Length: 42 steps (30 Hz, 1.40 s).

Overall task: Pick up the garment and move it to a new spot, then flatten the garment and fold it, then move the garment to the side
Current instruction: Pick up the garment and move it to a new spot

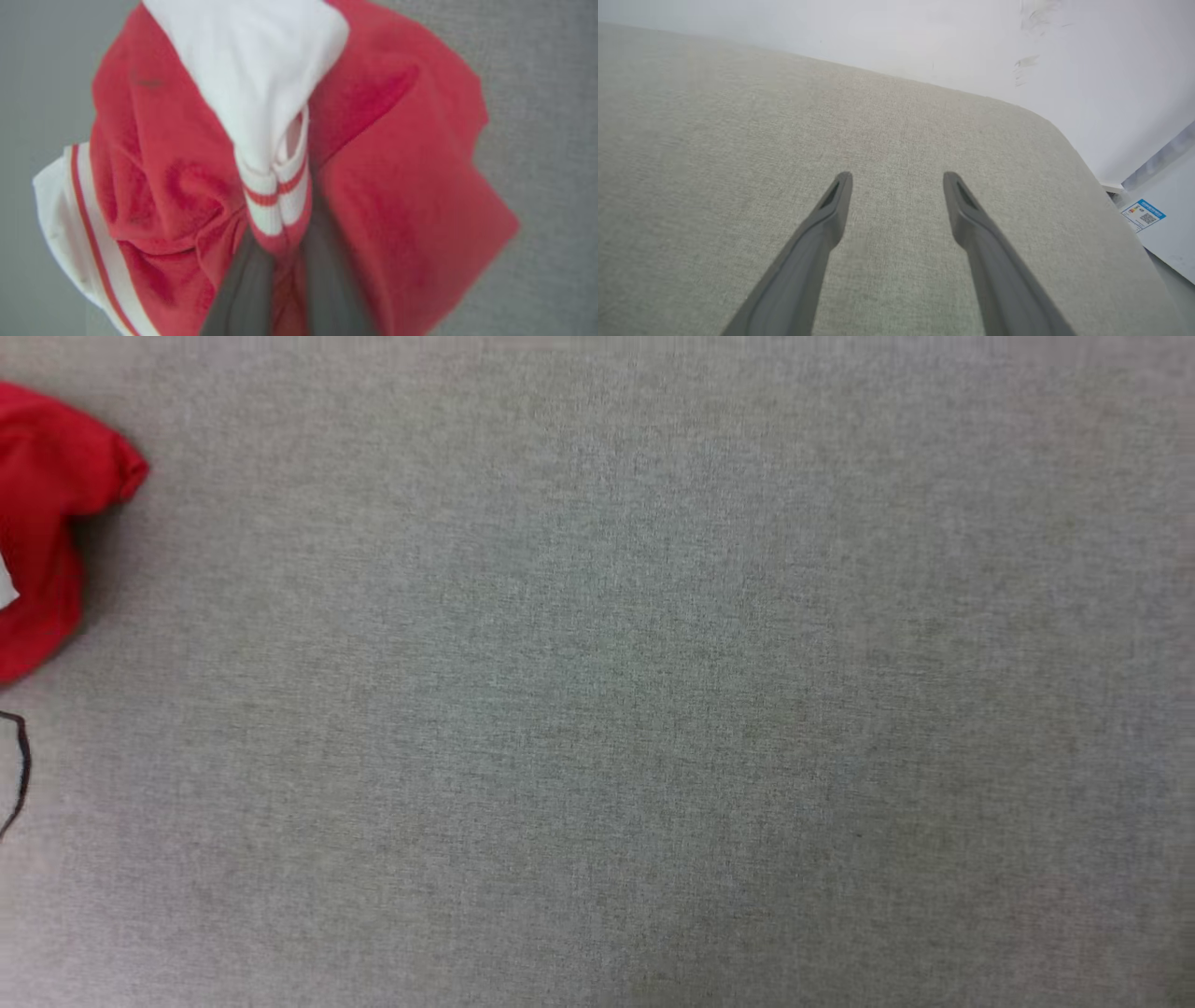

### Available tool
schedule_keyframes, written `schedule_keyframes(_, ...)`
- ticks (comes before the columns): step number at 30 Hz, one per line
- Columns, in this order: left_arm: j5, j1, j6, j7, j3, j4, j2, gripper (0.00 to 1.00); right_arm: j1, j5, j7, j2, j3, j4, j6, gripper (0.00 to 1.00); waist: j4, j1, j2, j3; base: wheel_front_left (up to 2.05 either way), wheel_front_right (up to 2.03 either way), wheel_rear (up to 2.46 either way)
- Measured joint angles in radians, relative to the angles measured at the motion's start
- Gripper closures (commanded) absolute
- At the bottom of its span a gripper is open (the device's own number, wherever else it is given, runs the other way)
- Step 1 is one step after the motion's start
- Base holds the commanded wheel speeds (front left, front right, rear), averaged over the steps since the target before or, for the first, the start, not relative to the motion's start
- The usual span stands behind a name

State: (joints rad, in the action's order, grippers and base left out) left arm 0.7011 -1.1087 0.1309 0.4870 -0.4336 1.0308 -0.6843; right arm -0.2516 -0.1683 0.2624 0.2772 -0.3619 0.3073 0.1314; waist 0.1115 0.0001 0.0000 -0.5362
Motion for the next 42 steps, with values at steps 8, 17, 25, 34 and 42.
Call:
schedule_keyframes(8, 0.052, -0.037, 0.000, -0.015, -0.103, -0.115, -0.087, 1.00, 0.042, -0.007, 0.000, -0.018, 0.034, -0.063, 0.000, 0.00, -0.001, 0.0000, 0.0001, 0.075, 0.00, 0.00, 0.00)
schedule_keyframes(17, 0.080, -0.076, 0.000, -0.029, -0.255, -0.289, -0.187, 1.00, 0.073, -0.025, 0.000, -0.050, 0.072, -0.139, 0.000, 0.00, -0.028, -0.0002, 0.0000, 0.151, 0.00, 0.00, 0.00)
schedule_keyframes(25, 0.139, -0.125, 0.001, -0.006, -0.373, -0.481, -0.240, 1.00, 0.087, -0.034, 0.000, -0.070, 0.095, -0.190, 0.000, 0.00, -0.087, -0.0002, 0.0000, 0.206, 0.00, 0.00, 0.00)
schedule_keyframes(34, 0.201, -0.147, 0.001, 0.030, -0.479, -0.673, -0.235, 1.00, 0.088, -0.035, 0.000, -0.087, 0.103, -0.218, 0.000, 0.00, -0.195, -0.0003, 0.0000, 0.243, 0.00, 0.00, 0.00)
schedule_keyframes(42, 0.258, -0.133, -0.004, 0.070, -0.536, -0.848, -0.153, 1.00, 0.088, -0.033, 0.000, -0.110, 0.126, -0.232, 0.000, 0.00, -0.301, -0.0002, 0.0000, 0.260, 0.00, 0.00, 0.00)
